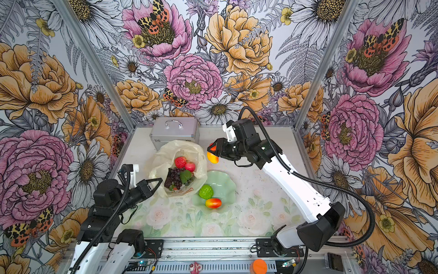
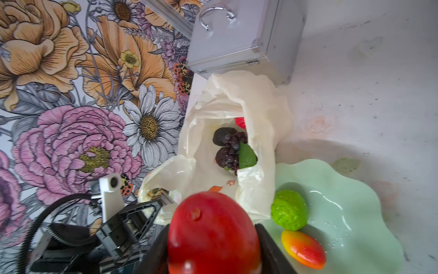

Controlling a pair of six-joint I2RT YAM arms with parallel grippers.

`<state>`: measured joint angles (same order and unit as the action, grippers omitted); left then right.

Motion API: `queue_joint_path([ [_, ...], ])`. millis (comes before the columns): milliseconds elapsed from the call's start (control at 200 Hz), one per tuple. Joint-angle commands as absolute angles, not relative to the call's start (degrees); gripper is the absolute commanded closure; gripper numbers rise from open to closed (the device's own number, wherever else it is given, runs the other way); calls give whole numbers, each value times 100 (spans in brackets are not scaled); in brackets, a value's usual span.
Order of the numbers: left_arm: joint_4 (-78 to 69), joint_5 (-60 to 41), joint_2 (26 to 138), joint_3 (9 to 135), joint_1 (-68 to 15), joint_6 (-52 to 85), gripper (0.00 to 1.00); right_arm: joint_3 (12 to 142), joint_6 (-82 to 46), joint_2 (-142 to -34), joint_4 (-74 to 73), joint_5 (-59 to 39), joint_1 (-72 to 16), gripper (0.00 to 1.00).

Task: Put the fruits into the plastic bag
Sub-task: 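Lift the red-yellow fruit with the right gripper toward the bag mouth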

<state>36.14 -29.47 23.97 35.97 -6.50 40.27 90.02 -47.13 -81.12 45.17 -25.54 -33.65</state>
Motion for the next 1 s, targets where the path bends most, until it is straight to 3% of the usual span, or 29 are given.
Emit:
queue_joint_path([
  [0, 3594, -2929, 2325, 3542, -641, 3921, 100, 9169, -5290, -8154, 3856, -3127, -3362, 59],
  [996, 3596, -2919, 2312, 3533, -615, 3922, 100, 10063, -5439, -10340, 3577, -3803, -4714, 59],
])
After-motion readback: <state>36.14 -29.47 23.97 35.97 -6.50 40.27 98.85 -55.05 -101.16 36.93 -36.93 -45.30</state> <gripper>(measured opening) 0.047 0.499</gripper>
